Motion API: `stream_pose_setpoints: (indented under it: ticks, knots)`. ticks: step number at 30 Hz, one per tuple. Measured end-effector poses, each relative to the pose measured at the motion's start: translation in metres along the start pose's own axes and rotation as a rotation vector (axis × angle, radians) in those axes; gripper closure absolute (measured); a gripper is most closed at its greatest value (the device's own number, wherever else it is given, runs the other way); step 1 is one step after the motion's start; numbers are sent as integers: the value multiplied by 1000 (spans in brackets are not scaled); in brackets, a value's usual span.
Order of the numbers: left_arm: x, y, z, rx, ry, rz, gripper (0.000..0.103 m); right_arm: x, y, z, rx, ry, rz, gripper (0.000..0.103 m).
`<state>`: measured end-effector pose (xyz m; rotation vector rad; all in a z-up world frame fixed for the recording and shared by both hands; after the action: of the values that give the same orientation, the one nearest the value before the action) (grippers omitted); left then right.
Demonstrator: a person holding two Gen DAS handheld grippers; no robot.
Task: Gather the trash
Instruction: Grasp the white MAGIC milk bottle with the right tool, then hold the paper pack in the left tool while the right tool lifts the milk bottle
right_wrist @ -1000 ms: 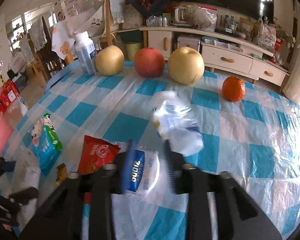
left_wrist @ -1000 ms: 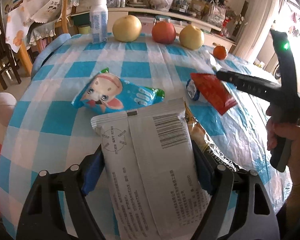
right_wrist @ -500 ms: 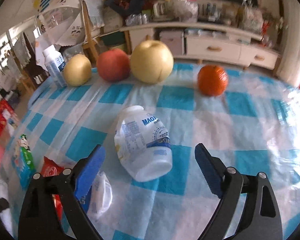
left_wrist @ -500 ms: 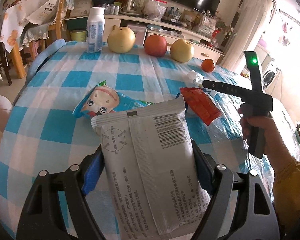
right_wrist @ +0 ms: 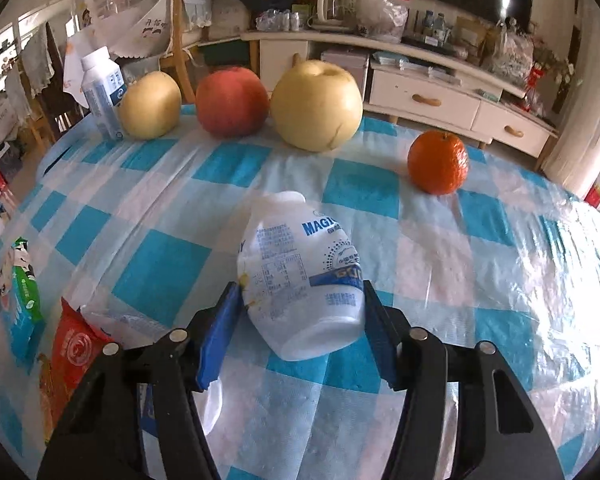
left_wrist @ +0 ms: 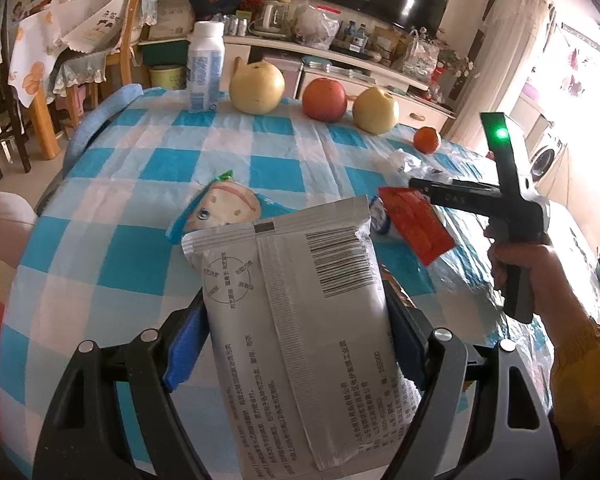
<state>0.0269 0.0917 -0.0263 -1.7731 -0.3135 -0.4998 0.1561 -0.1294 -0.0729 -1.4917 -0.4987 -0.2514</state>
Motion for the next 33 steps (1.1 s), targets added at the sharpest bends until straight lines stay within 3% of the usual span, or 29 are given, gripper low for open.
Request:
stream_pose_setpoints:
  ticks: [9,23,28,30,33]
  knots:
    - [4,-10,16,19,-21,-40,23,-5,-40,6,29,38,-100,43]
    - [8,-37,44,44,-57,-119,23,-39,-92,24,137,163,-170,43]
    - [6,-48,57,19,-80,-149,31,-55,-102,42,161,165,-172,43]
    - [4,-43,61,12,-90,-121,39,-61,-104,50,173,166,-168,43]
    - [0,-35,66,9,-104,-83,40,-73,-108,65,178,157,-160,43]
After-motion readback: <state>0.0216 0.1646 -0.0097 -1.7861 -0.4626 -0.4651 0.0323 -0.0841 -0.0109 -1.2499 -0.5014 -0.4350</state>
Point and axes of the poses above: each gripper's, at about its wrist camera, not at the fingertips, and y roughly the way its jaws point, z to its left, x to its top, the point moved 9 cm from there along y, roughly the way its jaws point, and after that the axes turned 14 degrees about z, right-handed, at the moved point
